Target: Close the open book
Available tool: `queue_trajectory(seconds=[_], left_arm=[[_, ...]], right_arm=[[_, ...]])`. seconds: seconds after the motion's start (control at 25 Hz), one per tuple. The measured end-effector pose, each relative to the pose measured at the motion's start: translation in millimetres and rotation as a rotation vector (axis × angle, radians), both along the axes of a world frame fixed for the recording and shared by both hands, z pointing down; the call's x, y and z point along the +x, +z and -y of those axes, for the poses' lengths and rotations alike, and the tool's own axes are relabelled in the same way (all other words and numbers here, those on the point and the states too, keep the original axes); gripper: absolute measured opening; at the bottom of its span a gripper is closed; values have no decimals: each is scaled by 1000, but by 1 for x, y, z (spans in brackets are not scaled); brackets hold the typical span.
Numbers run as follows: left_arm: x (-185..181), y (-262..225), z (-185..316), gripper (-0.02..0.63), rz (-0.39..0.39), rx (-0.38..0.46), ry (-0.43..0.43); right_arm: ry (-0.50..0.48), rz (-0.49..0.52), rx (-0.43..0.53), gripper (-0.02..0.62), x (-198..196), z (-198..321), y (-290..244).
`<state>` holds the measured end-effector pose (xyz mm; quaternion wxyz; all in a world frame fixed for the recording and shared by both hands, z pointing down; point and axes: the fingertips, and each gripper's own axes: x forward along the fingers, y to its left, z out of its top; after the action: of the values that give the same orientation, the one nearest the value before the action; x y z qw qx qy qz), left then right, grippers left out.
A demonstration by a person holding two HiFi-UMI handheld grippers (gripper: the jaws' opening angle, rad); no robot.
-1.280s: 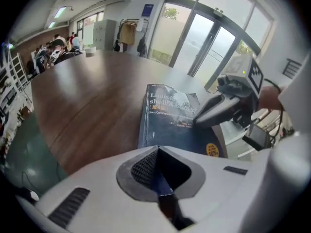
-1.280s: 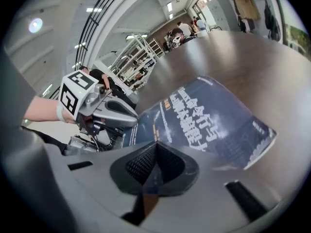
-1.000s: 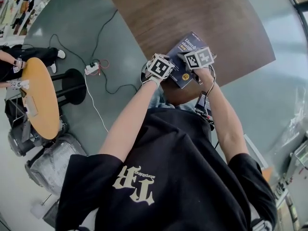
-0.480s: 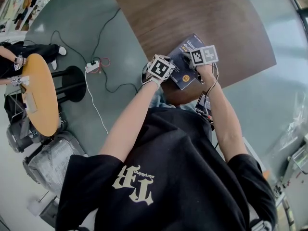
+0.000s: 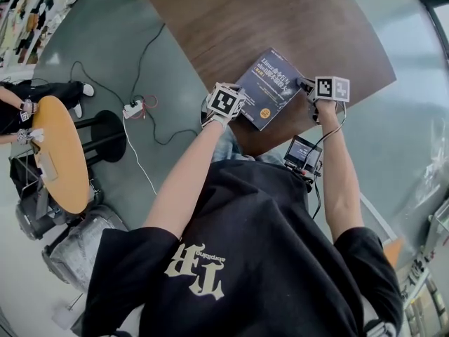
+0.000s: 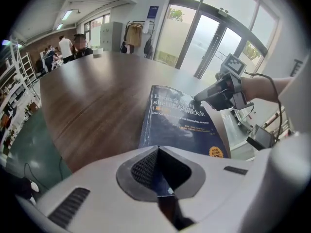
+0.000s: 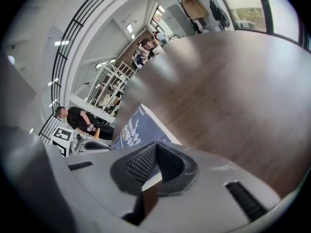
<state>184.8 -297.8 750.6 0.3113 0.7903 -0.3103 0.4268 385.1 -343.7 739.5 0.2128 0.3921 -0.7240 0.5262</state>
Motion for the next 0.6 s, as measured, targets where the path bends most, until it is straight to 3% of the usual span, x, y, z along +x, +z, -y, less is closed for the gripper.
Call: queue_trajectory(seconds=[0.2,0.44,0.52,0.6], left_arm=[[9,5,14,8,12,-13,-13],[14,-4,12,8,-3,-14,-22],[15,-9,11,8,-71,-38,-79],[17,-18,9,8,-207,-94,-145]], right_arm=[[-3,-34,21,-15,8,17,8],[124,26,17,-14,16,13,-1],[133,51,33,-14,14,5,-13],[129,137,75,-14,6,-12,-42]])
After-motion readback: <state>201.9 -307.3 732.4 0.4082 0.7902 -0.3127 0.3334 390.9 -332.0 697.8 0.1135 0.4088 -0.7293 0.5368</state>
